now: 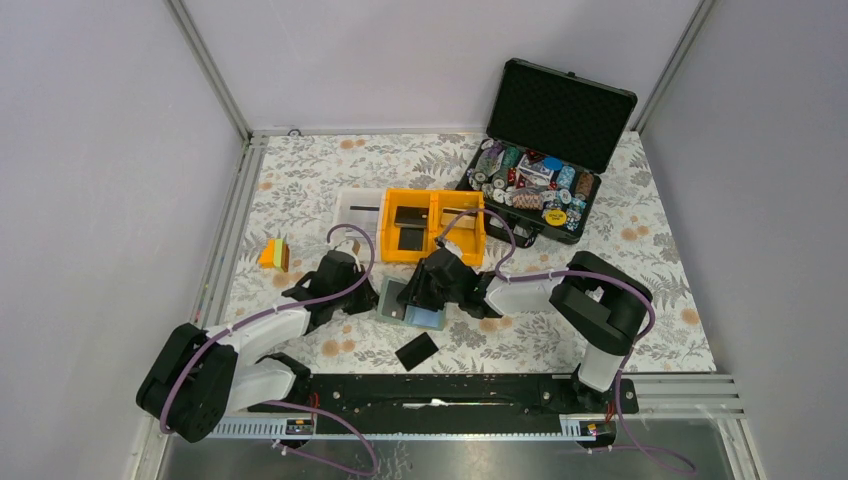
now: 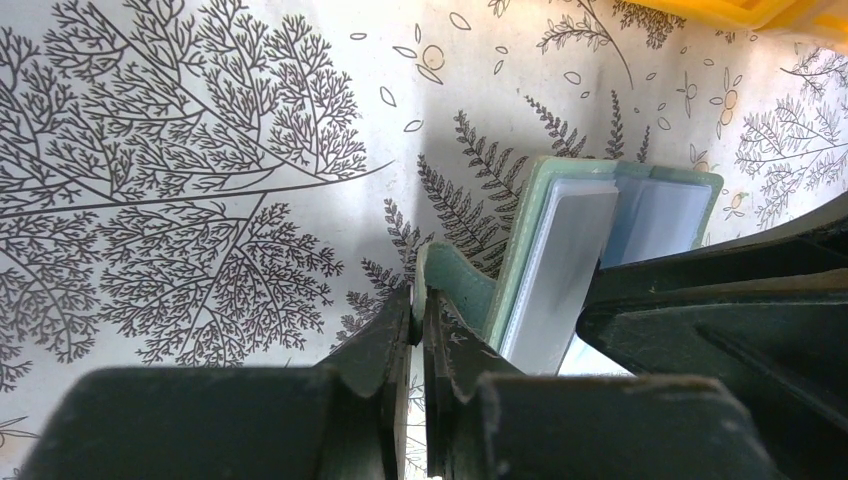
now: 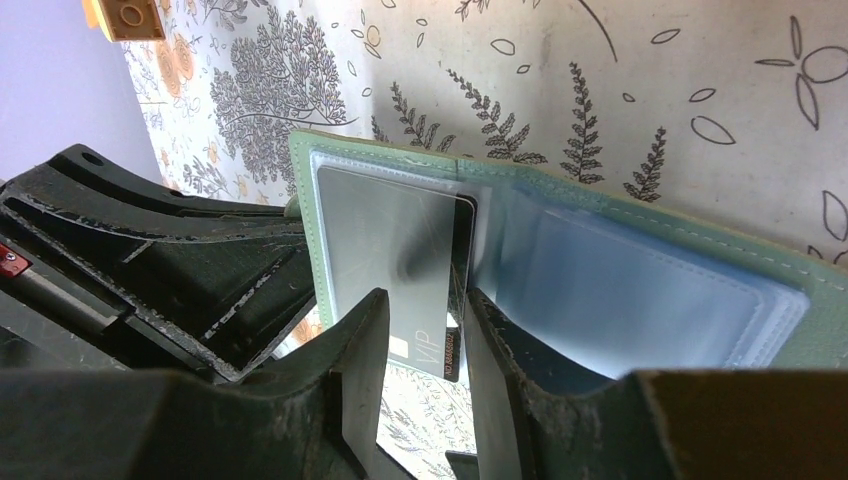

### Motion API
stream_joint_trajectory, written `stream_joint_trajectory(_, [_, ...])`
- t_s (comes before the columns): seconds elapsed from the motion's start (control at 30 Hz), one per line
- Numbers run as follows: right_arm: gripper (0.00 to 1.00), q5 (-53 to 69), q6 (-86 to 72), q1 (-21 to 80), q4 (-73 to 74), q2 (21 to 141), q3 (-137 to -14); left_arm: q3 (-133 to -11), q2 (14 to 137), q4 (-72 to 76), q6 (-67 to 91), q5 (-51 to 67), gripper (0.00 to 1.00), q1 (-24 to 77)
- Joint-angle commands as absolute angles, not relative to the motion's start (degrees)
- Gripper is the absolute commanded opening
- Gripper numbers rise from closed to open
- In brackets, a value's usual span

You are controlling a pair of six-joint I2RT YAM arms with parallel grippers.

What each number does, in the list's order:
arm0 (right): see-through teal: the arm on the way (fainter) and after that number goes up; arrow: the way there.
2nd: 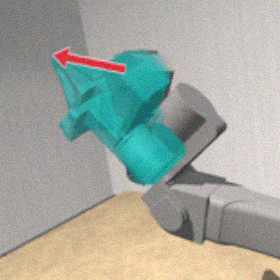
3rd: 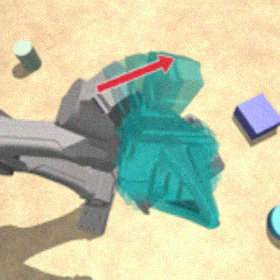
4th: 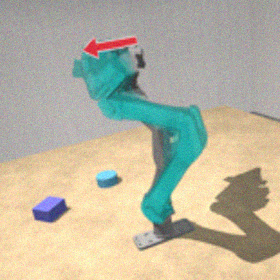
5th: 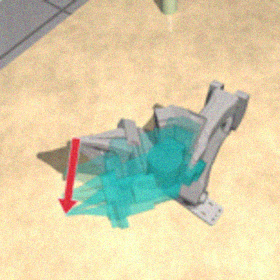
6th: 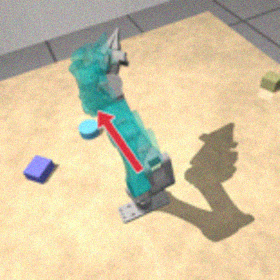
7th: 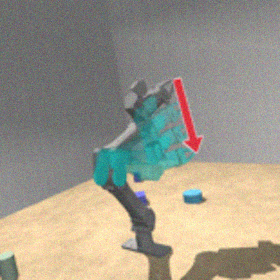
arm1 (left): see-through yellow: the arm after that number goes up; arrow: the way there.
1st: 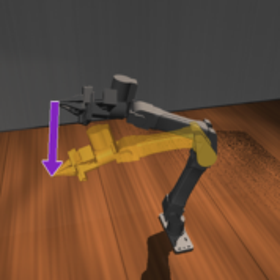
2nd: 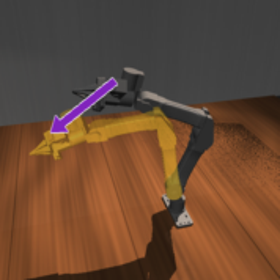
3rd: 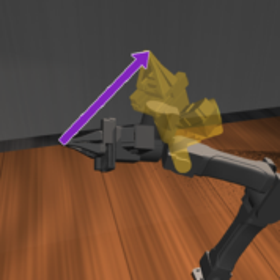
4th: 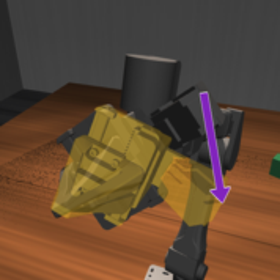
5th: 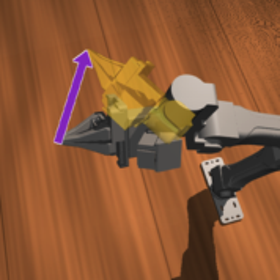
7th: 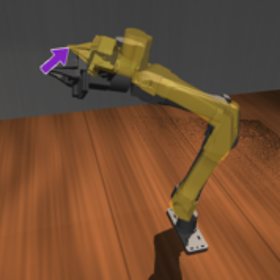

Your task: Put the credit cards into the card holder

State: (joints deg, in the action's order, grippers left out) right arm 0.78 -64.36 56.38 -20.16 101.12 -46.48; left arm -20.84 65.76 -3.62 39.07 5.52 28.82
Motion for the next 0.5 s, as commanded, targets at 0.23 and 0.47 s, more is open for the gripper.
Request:
stream_joint_trajectory(0.23, [0.46,-3.5,-64.3,58.3,-23.2,96.3,-47.0,-22.5,66.3,-4.4,37.7,3.8,0.0,29.5])
stream_joint_trajectory(0.47, [0.56,-13.2,-55.3,58.4,-16.2,87.8,-44.7,-24.9,66.7,-6.9,37.8,2.3,0.08,29.4])
